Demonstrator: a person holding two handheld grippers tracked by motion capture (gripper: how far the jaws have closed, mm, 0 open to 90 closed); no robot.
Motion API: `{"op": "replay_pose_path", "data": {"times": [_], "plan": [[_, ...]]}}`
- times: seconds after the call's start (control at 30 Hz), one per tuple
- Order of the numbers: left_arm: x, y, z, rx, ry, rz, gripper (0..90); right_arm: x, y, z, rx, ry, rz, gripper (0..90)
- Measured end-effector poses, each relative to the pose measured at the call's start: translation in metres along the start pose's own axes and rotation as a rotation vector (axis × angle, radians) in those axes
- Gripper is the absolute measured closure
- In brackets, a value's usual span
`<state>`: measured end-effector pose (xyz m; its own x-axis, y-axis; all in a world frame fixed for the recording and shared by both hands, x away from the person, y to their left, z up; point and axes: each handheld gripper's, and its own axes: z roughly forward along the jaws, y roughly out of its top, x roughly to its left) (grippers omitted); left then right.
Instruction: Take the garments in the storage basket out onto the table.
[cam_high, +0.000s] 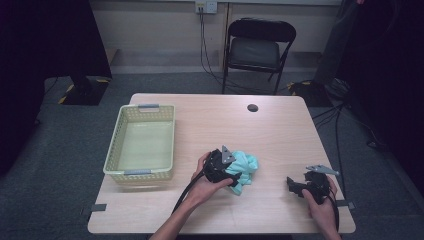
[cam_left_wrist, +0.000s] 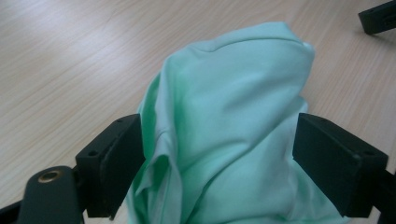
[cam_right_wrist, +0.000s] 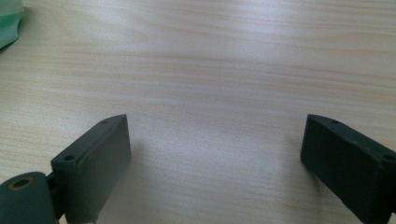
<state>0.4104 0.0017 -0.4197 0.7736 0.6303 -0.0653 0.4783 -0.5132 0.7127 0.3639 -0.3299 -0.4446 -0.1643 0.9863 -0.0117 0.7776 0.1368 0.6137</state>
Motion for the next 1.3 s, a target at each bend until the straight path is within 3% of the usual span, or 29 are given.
{"op": "replay_pose_path", "data": {"times": [0.27, 0.63, 0.8, 1.07, 1.3], "plan": [[0.007, -0.005, -0.014, -0.007, -0.007, -0.026, 14.8, 0.0, 0.0, 0.0, 0.0, 0.0, 0.0, 7.4], [0.004, -0.008, -0.025, -0.031, -0.011, -0.018, 14.7, 0.0, 0.0, 0.0, 0.0, 0.0, 0.0, 7.4], [0.001, -0.009, -0.03, -0.033, 0.01, -0.009, 14.7, 0.0, 0.0, 0.0, 0.0, 0.0, 0.0, 7.4], [-0.001, -0.011, -0.04, -0.009, 0.013, -0.026, 14.9, 0.0, 0.0, 0.0, 0.0, 0.0, 0.0, 7.4], [-0.009, -0.015, -0.05, 0.011, 0.01, -0.001, 14.9, 0.0, 0.0, 0.0, 0.0, 0.0, 0.0, 7.4]]}}
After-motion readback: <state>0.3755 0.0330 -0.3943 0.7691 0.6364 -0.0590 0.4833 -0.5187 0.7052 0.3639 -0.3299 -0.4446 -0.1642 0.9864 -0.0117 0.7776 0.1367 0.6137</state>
